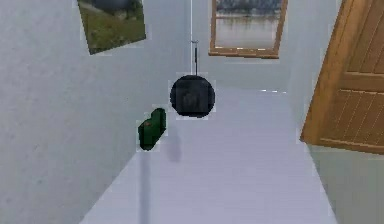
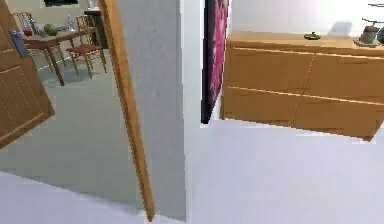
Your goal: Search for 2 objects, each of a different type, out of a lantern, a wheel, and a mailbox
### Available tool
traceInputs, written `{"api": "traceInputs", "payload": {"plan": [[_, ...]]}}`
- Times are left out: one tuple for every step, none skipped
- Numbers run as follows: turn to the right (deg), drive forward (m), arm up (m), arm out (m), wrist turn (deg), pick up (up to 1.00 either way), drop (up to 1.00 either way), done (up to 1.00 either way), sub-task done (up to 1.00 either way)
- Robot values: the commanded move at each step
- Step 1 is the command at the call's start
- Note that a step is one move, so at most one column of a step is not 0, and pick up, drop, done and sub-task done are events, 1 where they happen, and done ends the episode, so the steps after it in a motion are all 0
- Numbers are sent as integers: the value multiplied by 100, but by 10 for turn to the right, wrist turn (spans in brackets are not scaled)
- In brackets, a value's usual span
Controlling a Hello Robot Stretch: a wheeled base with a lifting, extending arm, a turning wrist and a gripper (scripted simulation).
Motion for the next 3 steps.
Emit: {"api": "traceInputs", "payload": {"plan": [[150, 0, 0, 0, 0, 0, 0, 0, 0], [0, 100, 0, 0, 0, 0, 0, 0, 0], [0, 95, 0, 0, 0, 0, 0, 0, 0]]}}
